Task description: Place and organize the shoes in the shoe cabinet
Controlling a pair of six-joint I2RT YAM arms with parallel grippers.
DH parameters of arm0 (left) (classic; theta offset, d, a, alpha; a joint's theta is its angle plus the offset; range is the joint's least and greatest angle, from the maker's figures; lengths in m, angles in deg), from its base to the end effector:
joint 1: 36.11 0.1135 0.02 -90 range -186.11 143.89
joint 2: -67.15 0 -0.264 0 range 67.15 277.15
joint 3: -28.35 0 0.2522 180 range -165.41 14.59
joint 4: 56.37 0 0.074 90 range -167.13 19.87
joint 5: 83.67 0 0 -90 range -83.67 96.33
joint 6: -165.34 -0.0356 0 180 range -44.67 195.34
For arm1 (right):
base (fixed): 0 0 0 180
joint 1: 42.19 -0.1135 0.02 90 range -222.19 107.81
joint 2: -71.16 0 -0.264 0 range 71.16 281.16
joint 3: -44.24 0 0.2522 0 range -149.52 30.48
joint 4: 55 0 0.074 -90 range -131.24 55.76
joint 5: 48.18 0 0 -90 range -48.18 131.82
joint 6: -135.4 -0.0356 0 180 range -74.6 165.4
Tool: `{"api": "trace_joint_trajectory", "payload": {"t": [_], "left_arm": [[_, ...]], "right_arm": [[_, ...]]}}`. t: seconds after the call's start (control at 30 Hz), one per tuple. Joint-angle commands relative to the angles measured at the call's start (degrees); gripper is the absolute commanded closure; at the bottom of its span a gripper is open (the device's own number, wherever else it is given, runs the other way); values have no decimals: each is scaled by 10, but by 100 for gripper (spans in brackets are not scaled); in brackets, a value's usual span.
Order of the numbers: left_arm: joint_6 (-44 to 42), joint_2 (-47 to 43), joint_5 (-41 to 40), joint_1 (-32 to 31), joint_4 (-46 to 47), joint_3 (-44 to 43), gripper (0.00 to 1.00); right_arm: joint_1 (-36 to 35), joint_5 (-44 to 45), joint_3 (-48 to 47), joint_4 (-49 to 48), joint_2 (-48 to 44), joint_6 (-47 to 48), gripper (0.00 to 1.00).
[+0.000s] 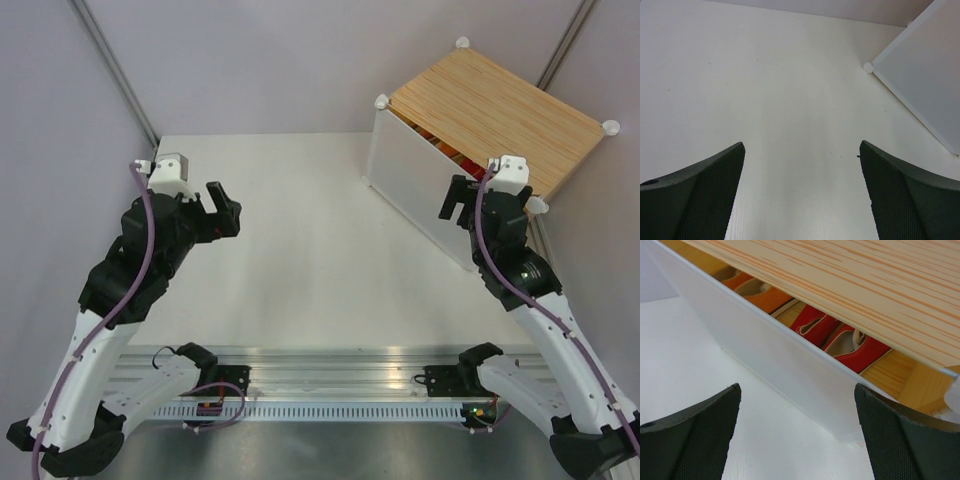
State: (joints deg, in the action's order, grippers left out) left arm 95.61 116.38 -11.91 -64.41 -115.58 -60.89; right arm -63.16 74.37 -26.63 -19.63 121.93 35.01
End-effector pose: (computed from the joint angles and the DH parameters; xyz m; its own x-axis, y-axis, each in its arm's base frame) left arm 0.1308 -0.0578 0.4401 -0.3375 -0.1920 -0.9216 0.0779 0.9699 -0.2306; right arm 0.1845 0.0502 0.3773 -0.2089 0.0827 -0.9744 0.2244 0.9739 0.0346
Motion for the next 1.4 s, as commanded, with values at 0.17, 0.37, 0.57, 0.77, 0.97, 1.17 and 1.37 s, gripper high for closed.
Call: {"api": "trace_joint_trajectory", "payload": {"t": [0.17,0.37,0.57,0.77,0.97,1.17,1.37], "left_arm": [[-43,-93,-64,3,-39,-3,2],[-38,-156,-99,2,-82,0,2],[0,-251,-146,3,-108,31,2],[62,-345,-174,2,-127,74,0],[105,-387,-217,1,-127,115,0],[147,-382,-241,2,-120,146,0],[168,-367,-255,1,-90,164,0]], "right_arm": [[4,-79,-61,102,-139,-24,2],[3,-66,-112,182,-224,-14,2],[4,-69,-114,216,-322,7,2],[4,-56,-128,263,-396,34,2],[4,-59,-152,292,-431,56,2],[3,-53,-165,314,-437,63,2],[2,-56,-171,317,-442,64,2]]}}
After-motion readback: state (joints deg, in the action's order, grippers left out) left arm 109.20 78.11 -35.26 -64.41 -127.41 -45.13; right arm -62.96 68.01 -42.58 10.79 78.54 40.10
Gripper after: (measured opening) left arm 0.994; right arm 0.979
